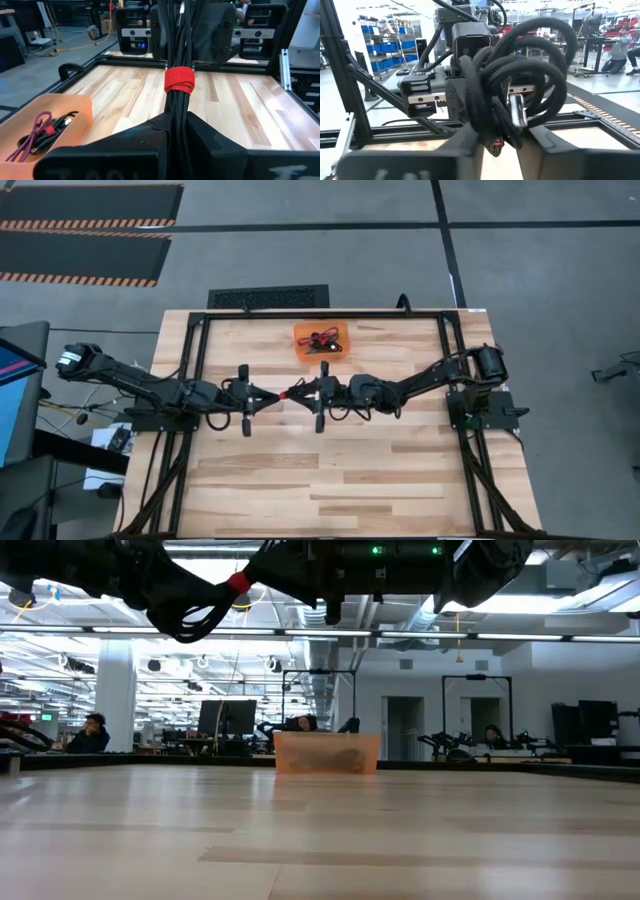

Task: Pick and place USB-C Cables
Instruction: Put the black charger cable into the orange bin

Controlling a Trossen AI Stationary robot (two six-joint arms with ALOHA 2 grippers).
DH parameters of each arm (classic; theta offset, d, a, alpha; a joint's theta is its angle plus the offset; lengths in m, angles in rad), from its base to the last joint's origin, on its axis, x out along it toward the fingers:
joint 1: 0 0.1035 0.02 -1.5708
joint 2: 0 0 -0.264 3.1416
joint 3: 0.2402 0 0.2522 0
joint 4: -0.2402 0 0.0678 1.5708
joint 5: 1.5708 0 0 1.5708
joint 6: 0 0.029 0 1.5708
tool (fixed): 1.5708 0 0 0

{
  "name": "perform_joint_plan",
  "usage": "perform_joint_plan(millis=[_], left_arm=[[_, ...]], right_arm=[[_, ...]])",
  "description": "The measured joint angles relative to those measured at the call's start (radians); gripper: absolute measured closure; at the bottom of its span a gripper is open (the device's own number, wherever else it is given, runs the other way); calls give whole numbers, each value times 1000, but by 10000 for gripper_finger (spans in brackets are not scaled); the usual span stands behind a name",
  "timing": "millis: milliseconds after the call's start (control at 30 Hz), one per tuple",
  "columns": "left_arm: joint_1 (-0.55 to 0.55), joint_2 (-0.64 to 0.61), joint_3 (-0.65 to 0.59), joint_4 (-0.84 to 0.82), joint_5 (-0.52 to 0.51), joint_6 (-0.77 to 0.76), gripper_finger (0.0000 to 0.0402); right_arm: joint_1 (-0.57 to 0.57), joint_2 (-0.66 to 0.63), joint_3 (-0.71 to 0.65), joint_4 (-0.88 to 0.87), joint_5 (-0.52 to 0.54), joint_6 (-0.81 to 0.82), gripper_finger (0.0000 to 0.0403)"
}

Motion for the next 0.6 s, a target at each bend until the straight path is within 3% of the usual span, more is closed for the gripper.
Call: perform_joint_plan(millis=[100, 333, 500, 600], left_arm=[[0, 0, 0, -14, -42, -1, 384], [1, 0, 3, -102, -200, -3, 360], [16, 0, 0, -309, -403, -68, 322], [29, 0, 0, -386, -458, -110, 304]], right_arm=[[-5, 0, 0, -24, 28, -25, 349], [-20, 0, 24, -133, 166, -124, 366], [-73, 1, 152, -403, 184, -179, 367], [-103, 1, 213, -570, 185, -183, 369]])
